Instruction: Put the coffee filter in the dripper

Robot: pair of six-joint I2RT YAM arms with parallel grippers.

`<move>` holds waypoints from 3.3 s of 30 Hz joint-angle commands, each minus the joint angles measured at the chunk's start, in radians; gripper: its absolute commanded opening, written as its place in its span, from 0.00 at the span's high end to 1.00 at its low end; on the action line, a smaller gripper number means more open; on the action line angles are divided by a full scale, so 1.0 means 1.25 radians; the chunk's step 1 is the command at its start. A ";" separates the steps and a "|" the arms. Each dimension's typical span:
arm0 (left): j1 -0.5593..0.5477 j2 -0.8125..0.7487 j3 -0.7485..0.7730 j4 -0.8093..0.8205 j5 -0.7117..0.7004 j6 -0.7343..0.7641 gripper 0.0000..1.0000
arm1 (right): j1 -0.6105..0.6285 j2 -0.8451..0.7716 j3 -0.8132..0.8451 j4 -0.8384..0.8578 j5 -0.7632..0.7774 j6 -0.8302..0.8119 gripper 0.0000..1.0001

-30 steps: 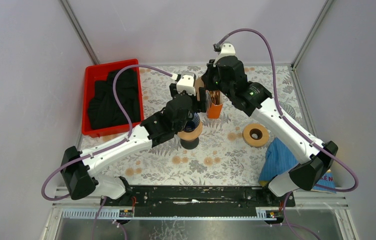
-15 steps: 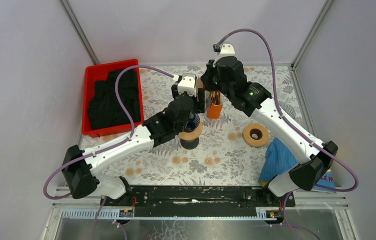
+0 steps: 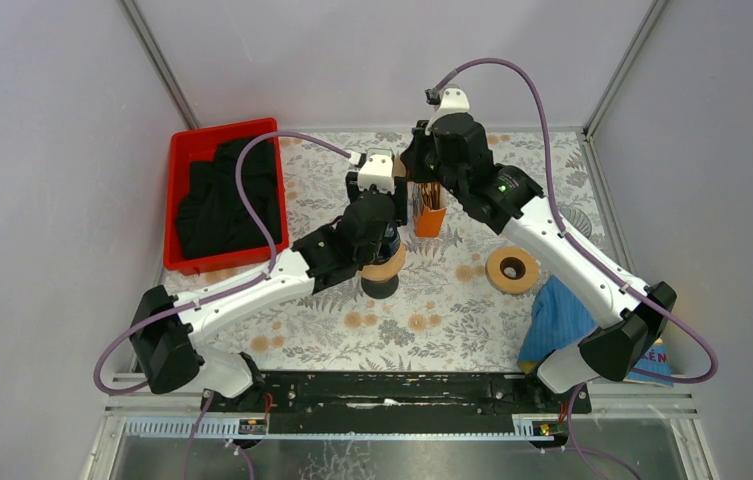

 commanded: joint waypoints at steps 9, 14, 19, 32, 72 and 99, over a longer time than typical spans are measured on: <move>-0.005 -0.006 -0.004 0.029 -0.056 0.009 0.59 | 0.015 -0.020 0.009 0.034 -0.014 0.021 1.00; -0.005 -0.031 -0.005 0.018 -0.047 0.009 0.81 | 0.015 -0.020 0.008 0.048 -0.032 0.021 0.98; -0.004 -0.062 -0.005 -0.008 -0.035 -0.001 0.96 | 0.015 -0.025 0.001 0.067 -0.056 0.013 0.93; -0.005 -0.124 0.039 -0.157 0.021 -0.083 1.00 | 0.015 -0.097 -0.062 0.159 -0.182 -0.010 0.63; 0.003 -0.087 0.128 -0.306 0.084 -0.167 1.00 | 0.015 -0.118 -0.150 0.063 -0.170 -0.018 0.41; 0.002 -0.063 0.150 -0.335 0.063 -0.193 0.99 | 0.031 -0.040 -0.050 -0.057 -0.103 0.001 0.44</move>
